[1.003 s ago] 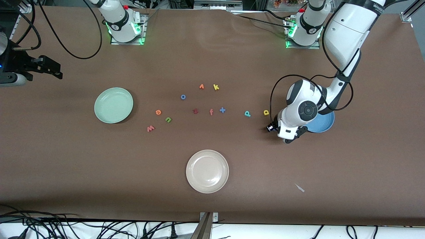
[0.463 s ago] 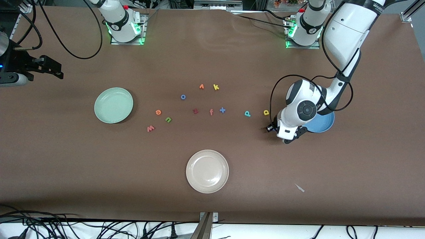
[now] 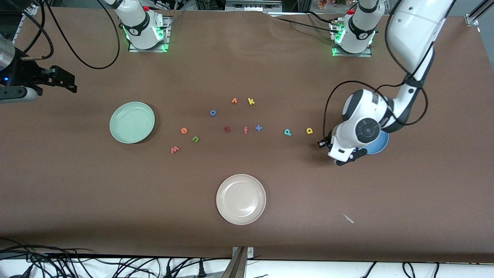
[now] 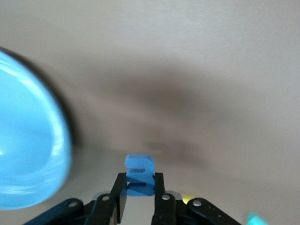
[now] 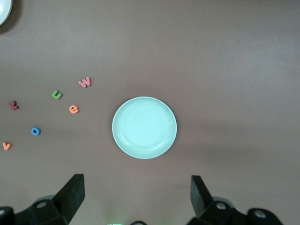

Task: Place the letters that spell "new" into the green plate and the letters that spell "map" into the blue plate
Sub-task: 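Drop the m into the blue plate while the right gripper reaches out, then move the right gripper to the pink w while the left gripper reaches yellow o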

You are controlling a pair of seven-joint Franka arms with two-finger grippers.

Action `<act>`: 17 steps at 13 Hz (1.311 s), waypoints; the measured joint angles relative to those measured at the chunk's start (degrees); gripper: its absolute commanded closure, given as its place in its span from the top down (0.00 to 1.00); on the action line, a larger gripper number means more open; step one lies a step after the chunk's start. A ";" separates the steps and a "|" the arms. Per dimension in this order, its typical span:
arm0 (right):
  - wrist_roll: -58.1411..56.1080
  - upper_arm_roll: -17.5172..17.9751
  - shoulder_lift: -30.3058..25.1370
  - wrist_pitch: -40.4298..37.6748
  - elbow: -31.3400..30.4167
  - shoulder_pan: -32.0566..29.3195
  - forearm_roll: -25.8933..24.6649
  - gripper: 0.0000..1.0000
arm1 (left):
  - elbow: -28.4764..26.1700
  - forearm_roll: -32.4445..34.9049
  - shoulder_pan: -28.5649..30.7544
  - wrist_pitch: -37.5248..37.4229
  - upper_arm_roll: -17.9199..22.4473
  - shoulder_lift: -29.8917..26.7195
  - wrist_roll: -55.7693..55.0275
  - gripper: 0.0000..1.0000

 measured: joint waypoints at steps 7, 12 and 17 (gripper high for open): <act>23.72 0.21 10.76 10.79 -2.84 8.76 -0.10 1.00 | -1.90 6.60 9.74 -10.78 0.64 -2.81 21.64 0.02; 50.09 0.18 22.26 25.89 -5.36 14.88 -0.40 0.98 | -2.37 10.65 15.25 -9.43 0.70 -0.03 29.59 0.02; 69.68 -0.05 29.90 36.99 -9.06 18.95 -1.99 0.91 | -2.37 13.31 17.89 -4.05 0.65 3.74 31.38 0.67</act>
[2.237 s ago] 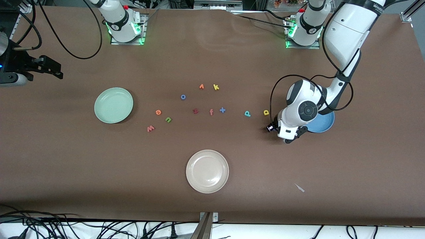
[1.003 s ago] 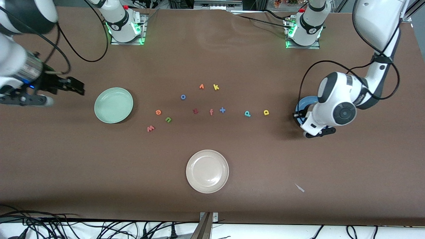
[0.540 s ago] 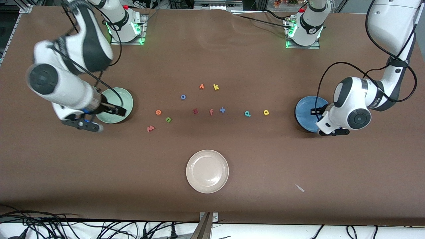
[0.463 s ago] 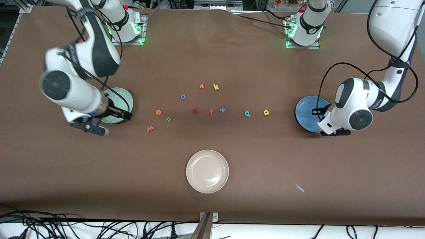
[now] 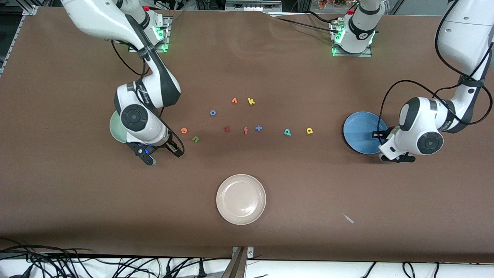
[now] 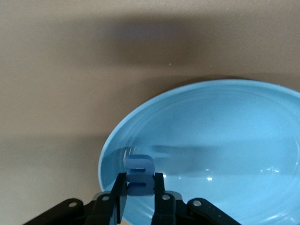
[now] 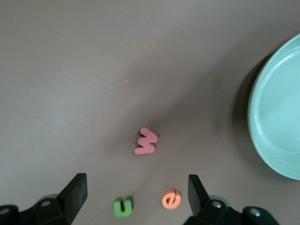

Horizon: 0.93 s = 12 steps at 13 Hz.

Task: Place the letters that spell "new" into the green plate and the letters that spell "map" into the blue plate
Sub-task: 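Move the right gripper to the pink w while the left gripper reaches yellow o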

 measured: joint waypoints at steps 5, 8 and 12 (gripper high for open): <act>6.98 -1.68 1.90 9.64 -4.03 -0.04 0.00 0.82 | 1.25 -1.72 0.00 -0.52 -4.75 -0.37 -2.42 0.96; 8.96 -1.67 1.99 16.28 -8.36 0.03 -0.01 0.63 | 1.56 -6.48 -0.19 -2.18 -12.25 -2.00 -14.41 0.96; 10.14 -1.67 1.98 16.66 -8.74 0.04 0.00 0.55 | 0.79 -6.75 -5.12 0.15 -18.56 -1.64 -30.31 0.99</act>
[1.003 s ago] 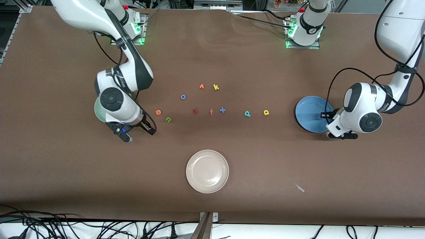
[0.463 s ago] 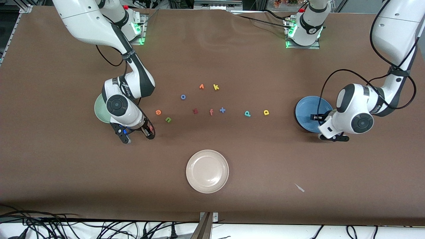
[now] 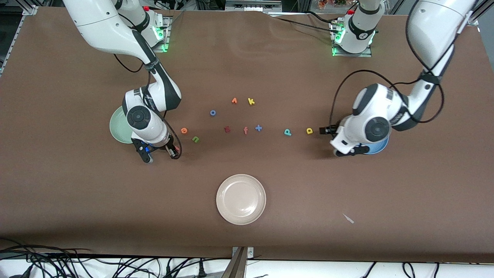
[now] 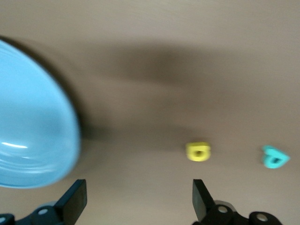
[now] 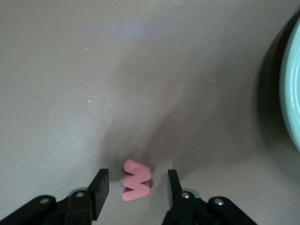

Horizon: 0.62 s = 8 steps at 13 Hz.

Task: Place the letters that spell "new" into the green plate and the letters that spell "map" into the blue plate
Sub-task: 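Grasp the pink w with the right gripper while the left gripper grasps yellow o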

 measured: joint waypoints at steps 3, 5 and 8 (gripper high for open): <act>0.14 0.01 0.04 0.00 -0.21 0.00 0.00 0.45 | -1.19 0.00 -4.17 6.48 0.09 2.28 -6.97 0.97; 0.27 0.01 0.08 0.00 -0.29 0.01 0.00 0.26 | -3.16 0.00 -5.04 12.70 0.31 3.90 -8.64 0.93; 0.44 0.01 0.03 0.00 -0.28 0.02 0.00 0.13 | -5.76 1.08 -5.03 16.91 0.70 5.07 -8.80 0.81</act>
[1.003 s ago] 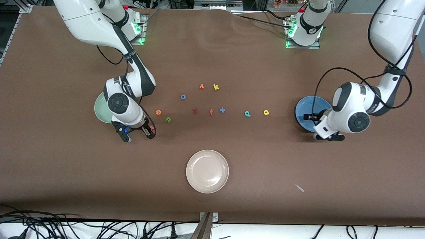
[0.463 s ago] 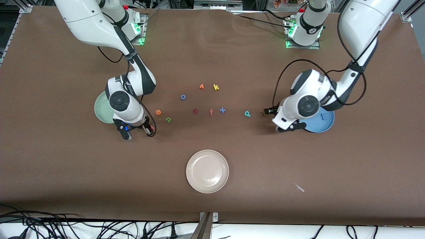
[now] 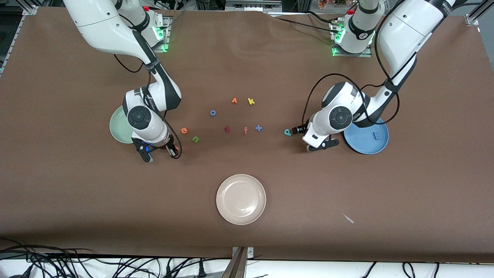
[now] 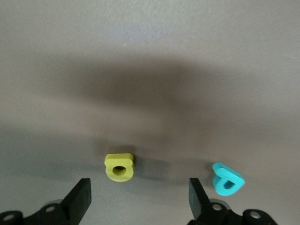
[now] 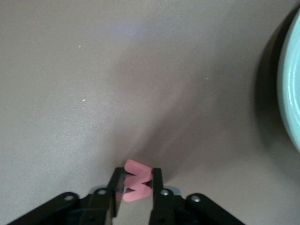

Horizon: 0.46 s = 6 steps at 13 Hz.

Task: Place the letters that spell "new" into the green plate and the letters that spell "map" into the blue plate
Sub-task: 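Grasp the pink w with the right gripper while the left gripper grasps yellow o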

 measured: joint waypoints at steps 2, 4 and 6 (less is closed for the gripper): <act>0.01 0.00 -0.01 0.01 0.03 0.00 0.00 0.13 | -0.42 0.96 0.05 0.09 0.14 0.05 -0.03 0.74; -0.01 -0.04 -0.28 -1.04 0.77 -0.02 0.00 0.13 | -0.57 0.97 0.05 0.09 0.24 0.10 -0.18 0.68; -1.54 -0.55 -2.20 -8.77 3.41 -0.04 -0.06 0.13 | -0.63 0.98 0.04 0.10 0.58 0.24 -0.29 0.67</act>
